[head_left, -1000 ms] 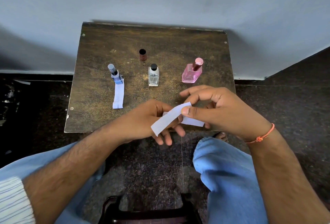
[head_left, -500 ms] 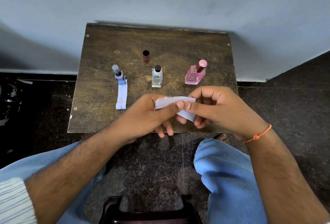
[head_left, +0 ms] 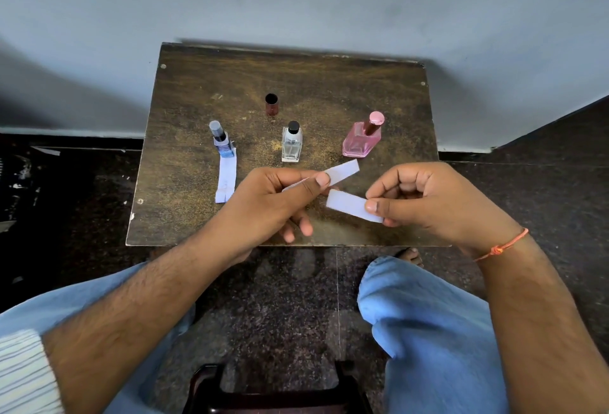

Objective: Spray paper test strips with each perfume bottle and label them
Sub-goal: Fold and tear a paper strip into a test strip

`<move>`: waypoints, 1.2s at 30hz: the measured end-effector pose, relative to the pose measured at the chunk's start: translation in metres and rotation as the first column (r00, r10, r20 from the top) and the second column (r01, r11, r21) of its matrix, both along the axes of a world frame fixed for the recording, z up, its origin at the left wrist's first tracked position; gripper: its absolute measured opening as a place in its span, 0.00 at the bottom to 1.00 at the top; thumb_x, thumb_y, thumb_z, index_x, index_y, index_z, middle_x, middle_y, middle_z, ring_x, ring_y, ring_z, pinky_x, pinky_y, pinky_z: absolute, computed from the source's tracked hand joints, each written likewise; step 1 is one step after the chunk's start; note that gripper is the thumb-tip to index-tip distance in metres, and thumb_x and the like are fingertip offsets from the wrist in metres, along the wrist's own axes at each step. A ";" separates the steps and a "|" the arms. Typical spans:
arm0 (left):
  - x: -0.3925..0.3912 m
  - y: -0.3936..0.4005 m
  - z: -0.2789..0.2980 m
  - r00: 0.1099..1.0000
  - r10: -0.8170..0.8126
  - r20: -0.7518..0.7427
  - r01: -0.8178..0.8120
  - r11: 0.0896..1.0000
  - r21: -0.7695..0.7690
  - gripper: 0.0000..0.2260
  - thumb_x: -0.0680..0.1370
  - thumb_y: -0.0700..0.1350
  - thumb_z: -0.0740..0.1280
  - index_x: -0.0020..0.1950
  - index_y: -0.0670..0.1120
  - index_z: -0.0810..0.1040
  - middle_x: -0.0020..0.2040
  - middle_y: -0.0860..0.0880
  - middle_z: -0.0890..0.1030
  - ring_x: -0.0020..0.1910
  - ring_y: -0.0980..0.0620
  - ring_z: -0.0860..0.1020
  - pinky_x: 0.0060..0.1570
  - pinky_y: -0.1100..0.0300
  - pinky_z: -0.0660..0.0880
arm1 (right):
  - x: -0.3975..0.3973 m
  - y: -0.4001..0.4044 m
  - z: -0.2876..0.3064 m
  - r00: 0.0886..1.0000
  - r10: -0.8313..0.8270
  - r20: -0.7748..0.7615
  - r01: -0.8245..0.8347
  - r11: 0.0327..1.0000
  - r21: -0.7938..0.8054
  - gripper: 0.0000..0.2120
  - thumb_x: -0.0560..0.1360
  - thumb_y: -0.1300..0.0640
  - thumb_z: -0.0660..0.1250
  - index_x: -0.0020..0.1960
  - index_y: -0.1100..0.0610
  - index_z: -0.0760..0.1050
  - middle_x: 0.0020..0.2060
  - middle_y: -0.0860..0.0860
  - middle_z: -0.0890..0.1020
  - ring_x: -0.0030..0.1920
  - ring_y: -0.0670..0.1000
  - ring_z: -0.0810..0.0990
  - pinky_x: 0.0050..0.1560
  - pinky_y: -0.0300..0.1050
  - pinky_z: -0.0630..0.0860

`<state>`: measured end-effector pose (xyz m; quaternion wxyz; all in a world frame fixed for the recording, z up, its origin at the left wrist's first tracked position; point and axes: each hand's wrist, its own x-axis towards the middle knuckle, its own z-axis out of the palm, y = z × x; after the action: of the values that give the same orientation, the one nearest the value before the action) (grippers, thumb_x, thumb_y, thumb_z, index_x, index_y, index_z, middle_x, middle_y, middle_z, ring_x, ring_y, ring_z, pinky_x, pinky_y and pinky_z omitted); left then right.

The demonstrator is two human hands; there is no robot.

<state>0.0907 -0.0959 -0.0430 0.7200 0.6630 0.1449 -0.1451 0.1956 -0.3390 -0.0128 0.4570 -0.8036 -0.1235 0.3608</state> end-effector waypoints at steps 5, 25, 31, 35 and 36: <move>-0.002 0.002 -0.002 0.997 -0.074 0.030 0.072 0.996 0.053 0.08 0.81 0.48 0.74 0.49 0.45 0.90 0.45 0.45 0.89 0.28 0.53 0.75 0.24 0.62 0.71 | 0.013 -0.019 -0.012 0.966 -0.245 0.078 0.252 0.962 -0.108 0.06 0.76 0.64 0.78 0.51 0.54 0.87 0.38 0.53 0.85 0.34 0.45 0.82 0.38 0.40 0.83; -0.006 0.008 0.002 0.979 -0.200 -0.031 0.200 0.930 0.308 0.14 0.80 0.54 0.75 0.35 0.54 0.85 0.25 0.52 0.76 0.21 0.55 0.71 0.25 0.63 0.65 | 0.023 -0.021 -0.029 0.716 -0.272 0.643 0.598 0.713 -0.365 0.17 0.76 0.40 0.74 0.54 0.51 0.87 0.43 0.47 0.88 0.45 0.53 0.86 0.54 0.52 0.83; -0.005 0.018 0.006 0.977 -0.210 -0.040 0.211 0.920 0.330 0.15 0.78 0.53 0.77 0.34 0.50 0.85 0.26 0.52 0.79 0.21 0.55 0.72 0.26 0.63 0.67 | -0.006 0.027 0.000 0.767 -0.199 0.610 0.202 0.977 0.065 0.15 0.81 0.43 0.73 0.40 0.51 0.86 0.27 0.45 0.80 0.29 0.44 0.74 0.33 0.41 0.69; -0.007 0.026 0.005 0.982 -0.191 -0.008 0.184 0.936 0.300 0.08 0.79 0.49 0.77 0.42 0.47 0.88 0.31 0.46 0.84 0.24 0.53 0.74 0.26 0.61 0.70 | -0.021 0.051 -0.009 0.882 0.181 0.435 -0.191 0.981 -0.020 0.06 0.78 0.45 0.76 0.46 0.46 0.88 0.34 0.42 0.85 0.31 0.43 0.77 0.34 0.37 0.71; -0.008 0.026 0.005 0.983 -0.182 -0.001 0.176 0.945 0.276 0.05 0.79 0.47 0.77 0.44 0.49 0.89 0.34 0.46 0.86 0.26 0.53 0.75 0.26 0.61 0.72 | -0.022 0.052 -0.013 0.874 0.252 0.416 -0.252 0.966 -0.055 0.07 0.79 0.43 0.75 0.46 0.45 0.88 0.33 0.43 0.85 0.31 0.43 0.77 0.34 0.39 0.71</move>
<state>0.0830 -0.0695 -0.0378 0.6064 0.7687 0.0940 -0.1802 0.1732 -0.2870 -0.0253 0.3693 -0.8390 -0.3226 0.2359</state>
